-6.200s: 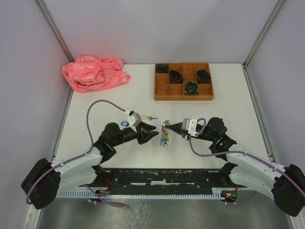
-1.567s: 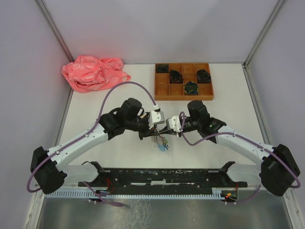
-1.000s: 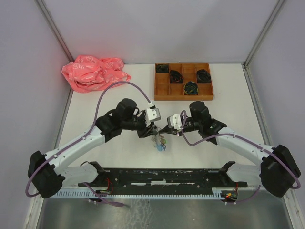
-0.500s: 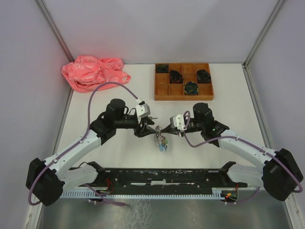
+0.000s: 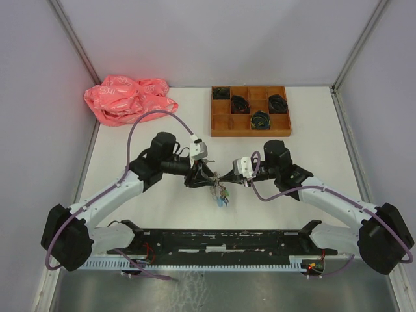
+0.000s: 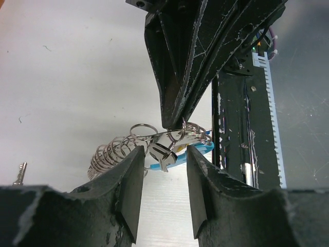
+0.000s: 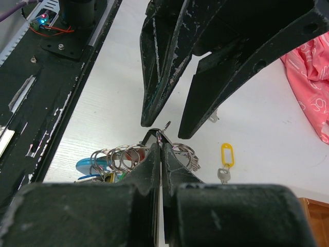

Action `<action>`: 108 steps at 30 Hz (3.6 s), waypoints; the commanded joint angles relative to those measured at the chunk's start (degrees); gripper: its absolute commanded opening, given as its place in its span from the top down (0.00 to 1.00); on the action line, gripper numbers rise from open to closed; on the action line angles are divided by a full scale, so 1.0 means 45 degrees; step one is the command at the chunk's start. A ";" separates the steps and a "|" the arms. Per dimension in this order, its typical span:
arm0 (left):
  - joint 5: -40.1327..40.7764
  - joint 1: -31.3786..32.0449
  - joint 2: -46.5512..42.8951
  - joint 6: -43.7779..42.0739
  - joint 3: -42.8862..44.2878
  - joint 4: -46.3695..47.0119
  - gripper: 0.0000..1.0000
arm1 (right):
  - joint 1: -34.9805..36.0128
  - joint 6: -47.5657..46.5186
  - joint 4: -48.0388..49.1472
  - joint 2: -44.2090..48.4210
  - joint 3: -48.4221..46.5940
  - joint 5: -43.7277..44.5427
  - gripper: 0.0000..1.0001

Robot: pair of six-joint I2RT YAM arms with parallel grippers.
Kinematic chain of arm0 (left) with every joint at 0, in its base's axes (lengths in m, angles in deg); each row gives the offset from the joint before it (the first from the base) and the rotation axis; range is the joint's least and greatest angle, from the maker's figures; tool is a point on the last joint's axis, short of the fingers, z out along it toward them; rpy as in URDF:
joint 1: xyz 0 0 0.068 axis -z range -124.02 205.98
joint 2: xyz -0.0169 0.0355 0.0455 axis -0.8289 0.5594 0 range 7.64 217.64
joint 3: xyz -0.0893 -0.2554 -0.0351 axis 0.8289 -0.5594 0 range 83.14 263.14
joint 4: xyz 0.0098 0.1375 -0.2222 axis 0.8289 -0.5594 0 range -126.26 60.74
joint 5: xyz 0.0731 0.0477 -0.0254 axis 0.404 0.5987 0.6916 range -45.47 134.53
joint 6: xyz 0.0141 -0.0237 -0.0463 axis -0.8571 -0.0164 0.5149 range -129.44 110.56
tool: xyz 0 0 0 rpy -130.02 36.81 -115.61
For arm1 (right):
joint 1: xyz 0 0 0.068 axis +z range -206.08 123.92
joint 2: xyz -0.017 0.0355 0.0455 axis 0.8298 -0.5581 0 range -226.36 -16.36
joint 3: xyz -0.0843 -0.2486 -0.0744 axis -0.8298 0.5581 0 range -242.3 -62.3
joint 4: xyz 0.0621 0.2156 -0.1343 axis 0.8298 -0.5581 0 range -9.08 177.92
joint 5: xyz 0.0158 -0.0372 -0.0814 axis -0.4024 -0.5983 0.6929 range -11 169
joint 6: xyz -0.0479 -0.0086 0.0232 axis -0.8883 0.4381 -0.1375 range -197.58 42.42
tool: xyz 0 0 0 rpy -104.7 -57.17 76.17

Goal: Put the keys on the keyring

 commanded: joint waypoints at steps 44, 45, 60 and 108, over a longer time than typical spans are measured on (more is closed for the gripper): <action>-0.0323 0.0114 -0.0446 0.2935 -0.0744 0.3684 0.97 | -0.0055 0.1068 0.0570 0.1349 0.1022 0.1130 0.86; -0.0346 0.0163 -0.0358 0.2950 -0.0719 0.3684 0.97 | -0.0050 0.1054 0.0541 0.1294 0.1003 0.1113 0.86; -0.0122 0.0504 0.0354 0.2989 -0.0654 0.3606 0.97 | -0.0055 0.0973 0.0154 0.0898 0.0658 0.0989 0.67; 0.0557 0.1007 0.0838 0.3092 -0.0635 0.3528 0.97 | 0.2262 0.5472 0.3641 0.0743 0.2845 0.5446 0.72</action>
